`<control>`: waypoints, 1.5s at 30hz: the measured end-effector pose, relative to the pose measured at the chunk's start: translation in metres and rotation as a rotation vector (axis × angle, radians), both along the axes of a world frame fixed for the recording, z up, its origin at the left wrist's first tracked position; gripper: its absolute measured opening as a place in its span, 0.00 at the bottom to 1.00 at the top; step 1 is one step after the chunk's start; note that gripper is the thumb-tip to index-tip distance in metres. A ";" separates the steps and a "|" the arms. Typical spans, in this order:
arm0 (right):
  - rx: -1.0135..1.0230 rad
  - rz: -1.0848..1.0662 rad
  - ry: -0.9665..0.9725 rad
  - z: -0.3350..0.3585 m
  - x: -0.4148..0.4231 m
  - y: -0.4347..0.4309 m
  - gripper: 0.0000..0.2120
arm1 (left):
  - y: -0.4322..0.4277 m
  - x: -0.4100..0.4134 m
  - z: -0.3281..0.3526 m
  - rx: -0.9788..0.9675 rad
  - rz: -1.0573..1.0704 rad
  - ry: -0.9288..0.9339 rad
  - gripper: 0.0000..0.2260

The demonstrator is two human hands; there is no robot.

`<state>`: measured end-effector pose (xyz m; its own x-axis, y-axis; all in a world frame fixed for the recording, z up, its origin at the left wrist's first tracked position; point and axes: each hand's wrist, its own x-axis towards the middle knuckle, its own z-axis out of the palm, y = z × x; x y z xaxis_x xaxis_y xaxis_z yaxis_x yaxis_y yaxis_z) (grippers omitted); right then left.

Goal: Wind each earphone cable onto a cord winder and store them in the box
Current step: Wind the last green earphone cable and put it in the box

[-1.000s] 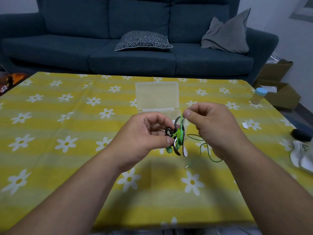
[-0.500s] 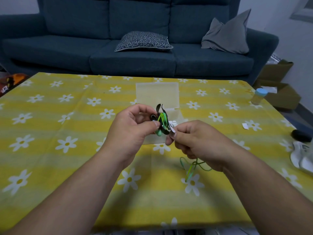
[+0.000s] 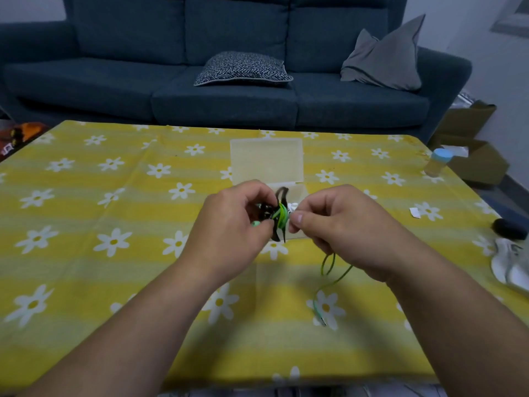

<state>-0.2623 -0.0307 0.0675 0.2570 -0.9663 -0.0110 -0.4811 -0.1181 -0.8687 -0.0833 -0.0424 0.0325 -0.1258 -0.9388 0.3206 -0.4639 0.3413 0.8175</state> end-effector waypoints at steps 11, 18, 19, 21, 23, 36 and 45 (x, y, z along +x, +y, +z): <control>-0.197 -0.261 -0.075 -0.002 -0.018 -0.015 0.06 | 0.006 -0.005 0.003 0.271 -0.306 0.320 0.11; 0.007 -0.252 -0.285 -0.008 -0.017 -0.018 0.09 | 0.006 -0.003 0.005 0.308 -0.352 0.465 0.11; 0.012 -0.254 -0.291 -0.007 -0.017 -0.017 0.09 | 0.006 -0.003 0.005 0.308 -0.360 0.461 0.12; 0.021 -0.257 -0.303 -0.004 -0.015 -0.016 0.09 | 0.006 -0.003 0.007 0.303 -0.365 0.463 0.12; 0.043 -0.268 -0.290 -0.005 -0.014 -0.016 0.09 | 0.007 -0.003 0.008 0.291 -0.350 0.483 0.13; 0.231 -0.019 -0.202 -0.024 0.005 -0.011 0.15 | 0.002 -0.004 0.006 0.326 -0.133 0.805 0.10; 0.182 0.080 -0.098 -0.018 -0.002 -0.007 0.09 | -0.007 0.004 0.007 0.352 0.050 0.938 0.08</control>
